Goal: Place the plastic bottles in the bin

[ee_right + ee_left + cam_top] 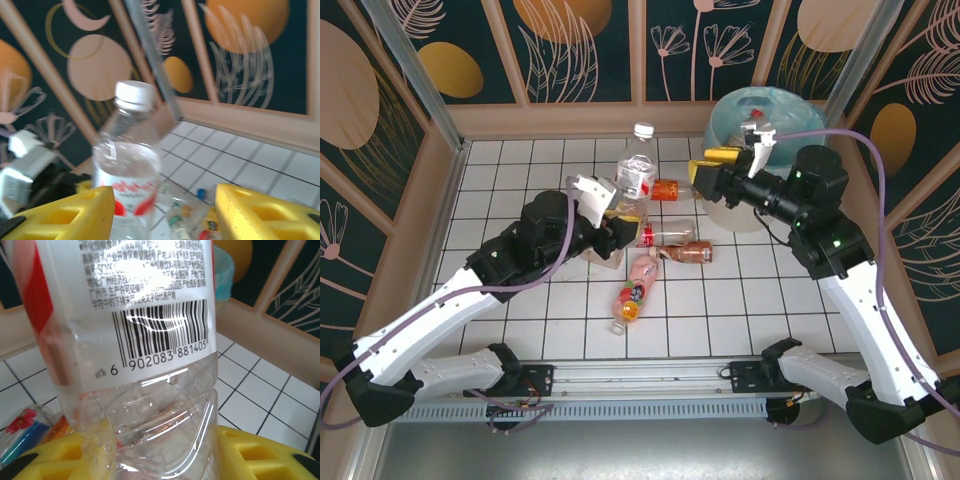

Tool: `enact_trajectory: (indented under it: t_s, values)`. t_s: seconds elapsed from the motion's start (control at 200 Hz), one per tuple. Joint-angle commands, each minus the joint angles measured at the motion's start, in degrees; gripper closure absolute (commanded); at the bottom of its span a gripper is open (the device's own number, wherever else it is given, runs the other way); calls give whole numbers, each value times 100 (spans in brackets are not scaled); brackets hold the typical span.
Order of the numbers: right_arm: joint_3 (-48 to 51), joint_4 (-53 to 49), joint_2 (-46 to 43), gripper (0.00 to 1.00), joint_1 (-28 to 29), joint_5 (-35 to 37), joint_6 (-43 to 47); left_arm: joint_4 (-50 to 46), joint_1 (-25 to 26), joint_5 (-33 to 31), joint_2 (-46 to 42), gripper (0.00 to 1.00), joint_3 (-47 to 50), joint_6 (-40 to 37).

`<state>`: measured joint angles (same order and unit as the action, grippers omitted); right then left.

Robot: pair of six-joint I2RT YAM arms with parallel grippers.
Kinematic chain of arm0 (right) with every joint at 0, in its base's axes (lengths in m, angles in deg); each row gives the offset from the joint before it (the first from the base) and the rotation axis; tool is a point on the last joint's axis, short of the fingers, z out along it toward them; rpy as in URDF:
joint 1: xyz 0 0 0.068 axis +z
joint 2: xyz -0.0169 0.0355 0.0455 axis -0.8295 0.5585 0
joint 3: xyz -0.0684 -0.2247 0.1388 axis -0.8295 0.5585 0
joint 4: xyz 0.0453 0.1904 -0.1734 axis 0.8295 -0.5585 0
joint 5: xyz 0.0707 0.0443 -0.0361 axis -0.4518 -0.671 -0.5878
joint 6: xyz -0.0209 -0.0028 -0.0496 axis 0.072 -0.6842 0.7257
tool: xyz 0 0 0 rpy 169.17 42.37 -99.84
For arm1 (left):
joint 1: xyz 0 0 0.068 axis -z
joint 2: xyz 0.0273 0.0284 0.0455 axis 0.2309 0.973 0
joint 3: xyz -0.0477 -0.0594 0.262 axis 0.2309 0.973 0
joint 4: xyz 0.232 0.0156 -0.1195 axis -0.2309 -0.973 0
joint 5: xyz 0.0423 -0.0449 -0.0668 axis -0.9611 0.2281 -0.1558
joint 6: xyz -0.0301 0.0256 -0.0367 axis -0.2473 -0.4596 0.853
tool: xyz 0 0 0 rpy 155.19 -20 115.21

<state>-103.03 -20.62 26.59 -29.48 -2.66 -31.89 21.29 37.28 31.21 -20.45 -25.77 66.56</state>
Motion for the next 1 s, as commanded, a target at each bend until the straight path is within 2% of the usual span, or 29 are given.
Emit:
enact_trajectory:
  t_s: [0.0,0.16,0.375,0.576,0.806,0.876,0.996]
  values:
    - [-233,142,144,44,-29,-962,-295,74,118,99,89,75,-82,-432]
    - [-192,680,333,37,-17,-1287,-469,-168,237,19,129,76,-140,-541]
    - [-695,229,989,36,119,-1431,-237,-240,261,230,125,76,-260,-592]
    - [-632,283,1160,37,235,-1280,-76,-119,267,516,179,76,-288,-602]
    - [-573,506,1186,36,227,-1271,28,-123,265,513,277,76,-297,-773]
    - [-554,521,1152,37,203,-1138,86,-127,265,516,334,76,-304,-808]
    - [-523,500,1098,44,91,-1084,106,-72,264,445,357,75,-240,-855]
